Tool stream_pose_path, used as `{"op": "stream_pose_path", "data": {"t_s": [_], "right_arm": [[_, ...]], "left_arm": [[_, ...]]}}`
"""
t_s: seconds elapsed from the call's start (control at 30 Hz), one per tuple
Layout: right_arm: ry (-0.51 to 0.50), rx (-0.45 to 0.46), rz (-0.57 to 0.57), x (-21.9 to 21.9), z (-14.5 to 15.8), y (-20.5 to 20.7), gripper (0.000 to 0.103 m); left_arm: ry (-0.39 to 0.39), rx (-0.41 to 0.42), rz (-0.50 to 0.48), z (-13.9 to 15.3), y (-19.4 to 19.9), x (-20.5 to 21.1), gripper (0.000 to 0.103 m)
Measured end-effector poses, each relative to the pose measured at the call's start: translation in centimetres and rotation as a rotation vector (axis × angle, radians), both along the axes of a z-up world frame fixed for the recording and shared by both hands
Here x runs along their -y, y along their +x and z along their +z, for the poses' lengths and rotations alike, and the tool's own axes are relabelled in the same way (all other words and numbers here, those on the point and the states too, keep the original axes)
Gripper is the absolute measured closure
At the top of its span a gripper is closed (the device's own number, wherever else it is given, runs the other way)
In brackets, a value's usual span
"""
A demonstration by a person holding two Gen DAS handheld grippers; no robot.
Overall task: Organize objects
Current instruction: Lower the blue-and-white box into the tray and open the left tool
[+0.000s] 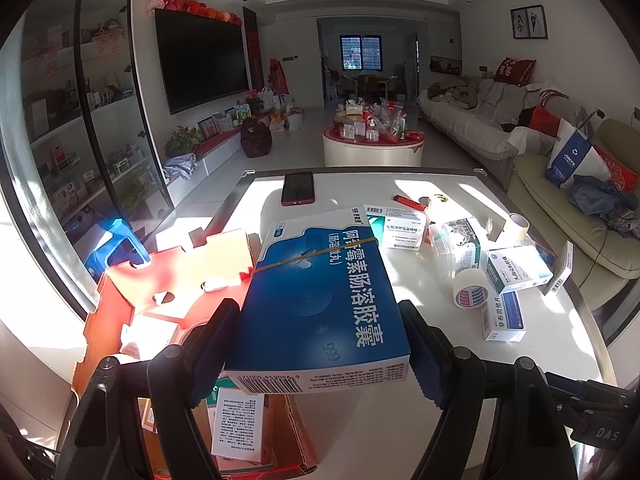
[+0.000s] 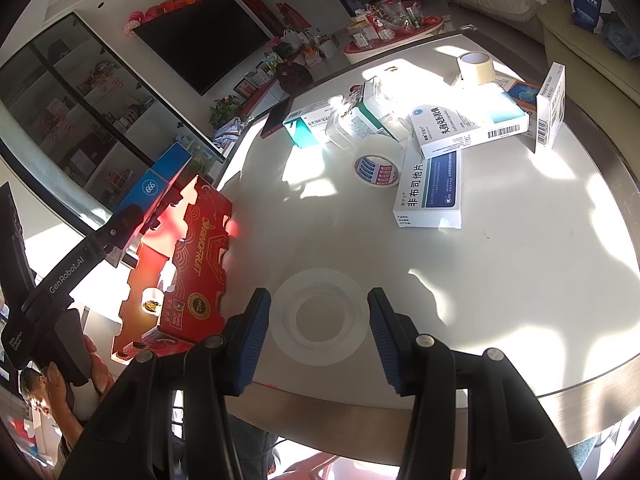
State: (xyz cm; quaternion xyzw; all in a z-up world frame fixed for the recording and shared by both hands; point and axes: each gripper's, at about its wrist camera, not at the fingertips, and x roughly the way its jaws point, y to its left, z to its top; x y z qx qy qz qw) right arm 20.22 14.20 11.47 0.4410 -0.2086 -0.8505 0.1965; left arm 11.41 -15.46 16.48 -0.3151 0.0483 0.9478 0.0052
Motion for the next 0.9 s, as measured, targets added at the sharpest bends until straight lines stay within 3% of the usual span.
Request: {"op": "stream_pose_path", "data": {"t_s": [0.37,0.53,0.77,0.9], "right_arm": [[-0.035,-0.031,0.101,4.2,1.5,-1.0,0.053],[-0.058,-0.070,0.226,9.5,3.2,-1.6,0.053],[-0.081,-0.119,0.420,17.8,5.5,-1.0,0.054],[-0.092,-0.094,0.495,21.7,5.3,-1.2,0.054]], "left_arm": [[-0.019,-0.009,0.136,0.1,1.5,5.1,0.020],[-0.029,0.006,0.228,-0.5,2.5,8.6,0.020],[-0.020,0.081,0.351,-3.4,3.4,13.4,0.020],[-0.032,0.093,0.368,-4.6,3.9,14.4,0.020]]}}
